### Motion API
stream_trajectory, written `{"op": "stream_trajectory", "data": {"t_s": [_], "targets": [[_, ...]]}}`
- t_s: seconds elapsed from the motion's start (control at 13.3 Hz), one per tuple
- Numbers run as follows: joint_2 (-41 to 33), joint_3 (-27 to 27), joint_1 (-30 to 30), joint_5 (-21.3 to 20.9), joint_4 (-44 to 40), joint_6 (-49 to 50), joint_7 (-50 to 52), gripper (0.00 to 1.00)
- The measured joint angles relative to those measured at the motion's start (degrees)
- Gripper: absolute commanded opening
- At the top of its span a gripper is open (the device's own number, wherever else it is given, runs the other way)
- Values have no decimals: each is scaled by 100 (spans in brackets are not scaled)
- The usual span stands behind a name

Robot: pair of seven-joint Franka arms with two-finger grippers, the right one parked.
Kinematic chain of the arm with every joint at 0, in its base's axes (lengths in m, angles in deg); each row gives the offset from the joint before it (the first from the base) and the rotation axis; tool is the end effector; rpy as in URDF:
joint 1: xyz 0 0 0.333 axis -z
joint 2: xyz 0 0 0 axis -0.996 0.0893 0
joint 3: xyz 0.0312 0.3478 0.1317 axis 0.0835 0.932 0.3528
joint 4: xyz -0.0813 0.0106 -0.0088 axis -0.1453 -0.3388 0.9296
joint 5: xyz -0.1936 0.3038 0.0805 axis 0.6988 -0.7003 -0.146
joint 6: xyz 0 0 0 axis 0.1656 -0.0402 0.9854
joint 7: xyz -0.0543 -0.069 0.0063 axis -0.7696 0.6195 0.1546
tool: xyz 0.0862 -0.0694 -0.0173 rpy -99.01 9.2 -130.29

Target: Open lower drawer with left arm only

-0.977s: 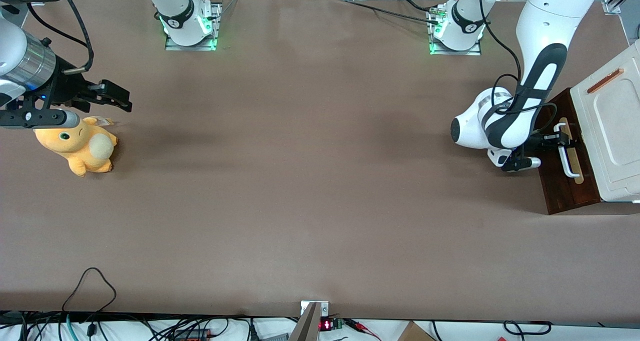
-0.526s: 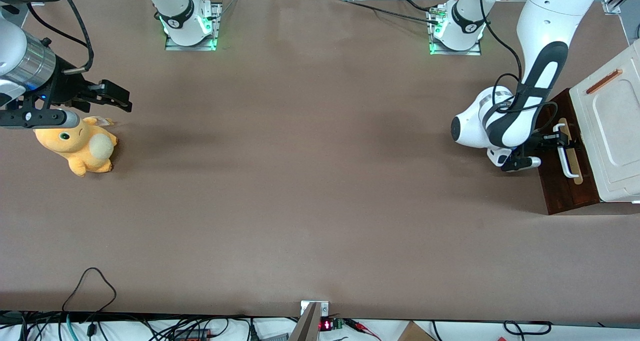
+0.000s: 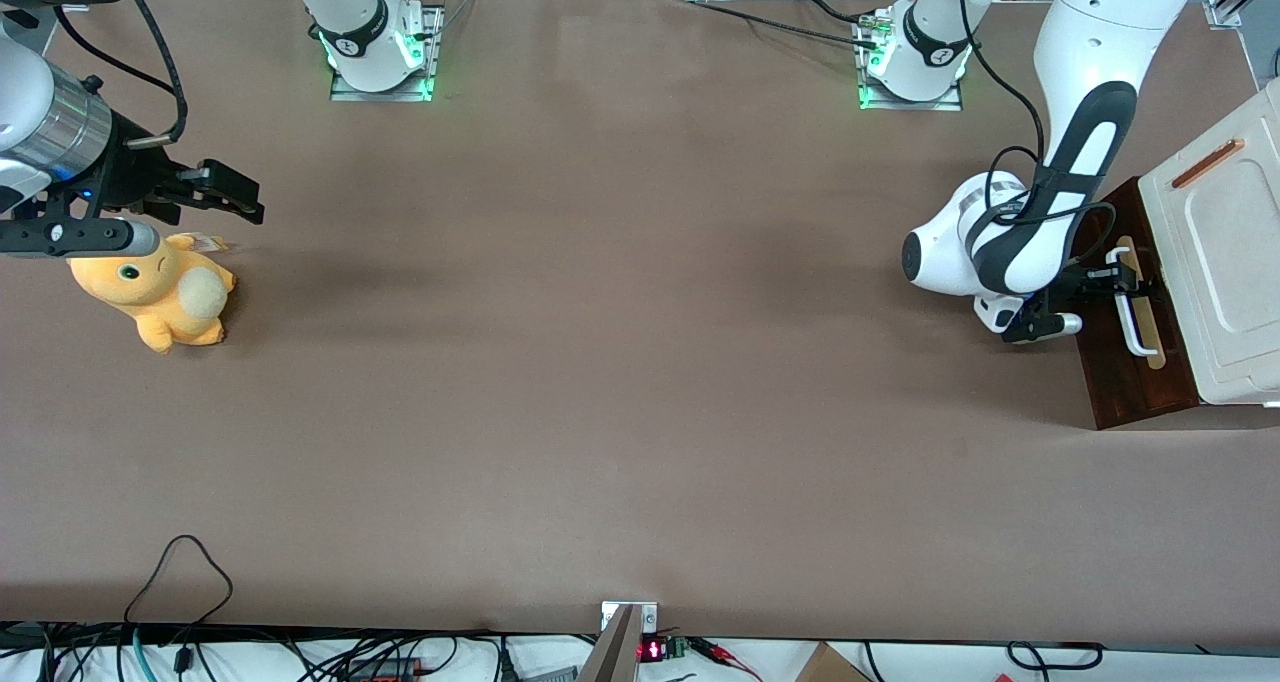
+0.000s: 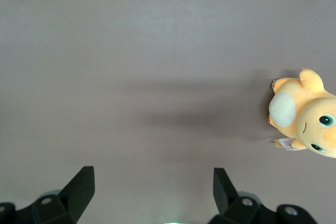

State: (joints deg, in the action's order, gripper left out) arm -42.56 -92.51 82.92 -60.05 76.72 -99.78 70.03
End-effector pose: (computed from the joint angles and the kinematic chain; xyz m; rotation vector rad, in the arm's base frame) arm 0.5201 0.0448 0.2513 -1.7298 0.1522 0.0402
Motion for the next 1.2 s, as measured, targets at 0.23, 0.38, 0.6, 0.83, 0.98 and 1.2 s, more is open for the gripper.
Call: {"op": "stream_trajectory", "data": {"t_s": [0.23, 0.38, 0.6, 0.83, 0.98, 1.2], "targets": [[-30, -66, 62, 91, -4, 12, 27, 0], [-59, -161, 131, 214, -16, 29, 18, 0], [-89, -447, 179, 509, -119, 126, -46, 0], [-89, -542, 263, 575, -128, 177, -52, 0], [-90, -602, 356, 723, -194, 216, -54, 0], [-89, -607, 487, 874, -267, 236, -79, 1]]}}
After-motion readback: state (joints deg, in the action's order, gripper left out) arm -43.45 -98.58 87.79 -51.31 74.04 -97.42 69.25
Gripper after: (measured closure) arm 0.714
